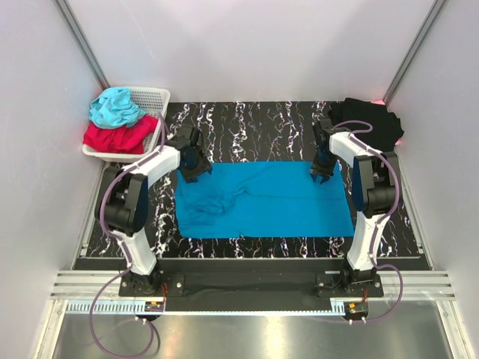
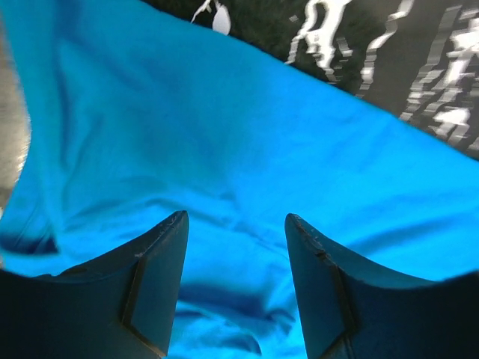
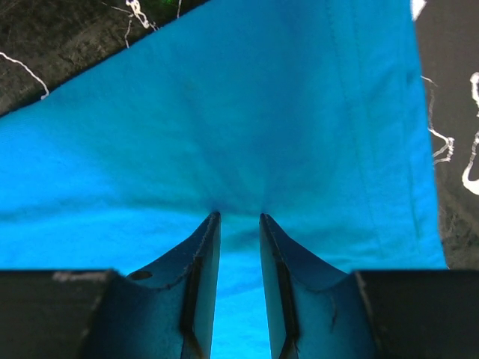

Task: Fold and stack the t-shirts
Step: Fold the tshirt

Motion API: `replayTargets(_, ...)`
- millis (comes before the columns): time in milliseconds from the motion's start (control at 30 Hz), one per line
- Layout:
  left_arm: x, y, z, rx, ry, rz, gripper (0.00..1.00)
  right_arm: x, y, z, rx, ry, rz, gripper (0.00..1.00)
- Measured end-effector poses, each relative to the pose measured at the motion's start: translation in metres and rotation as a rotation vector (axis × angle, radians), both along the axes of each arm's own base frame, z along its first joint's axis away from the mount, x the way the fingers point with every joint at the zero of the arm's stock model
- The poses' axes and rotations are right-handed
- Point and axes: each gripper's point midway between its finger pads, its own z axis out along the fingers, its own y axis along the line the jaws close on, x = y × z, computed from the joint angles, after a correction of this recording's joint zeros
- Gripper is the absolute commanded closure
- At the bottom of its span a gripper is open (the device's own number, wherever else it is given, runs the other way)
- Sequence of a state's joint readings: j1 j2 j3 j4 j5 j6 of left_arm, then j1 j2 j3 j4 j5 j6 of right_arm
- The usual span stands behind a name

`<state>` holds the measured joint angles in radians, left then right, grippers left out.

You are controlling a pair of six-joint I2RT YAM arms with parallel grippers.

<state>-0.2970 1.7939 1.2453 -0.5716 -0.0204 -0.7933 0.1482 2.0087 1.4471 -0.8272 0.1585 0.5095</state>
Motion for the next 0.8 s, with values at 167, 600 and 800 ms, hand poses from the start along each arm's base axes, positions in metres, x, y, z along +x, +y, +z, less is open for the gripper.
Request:
replayTargets(167, -0.007, 0.0, -0.032, 0.012, 0.09, -0.006, 0.41, 0.001, 0.0, -0.003, 0.004, 0.007, 0.006, 0.63)
replayTargets(600, 0.015, 0.01, -0.032, 0.018, 0.127, 0.049, 0.39, 0.017, 0.006, -0.007, 0.102, 0.047, 0.034, 0.61)
replayTargets(800, 0.031, 0.018, -0.03, 0.036, 0.135, 0.076, 0.38, 0.03, 0.008, -0.006, 0.114, 0.054, 0.048, 0.58)
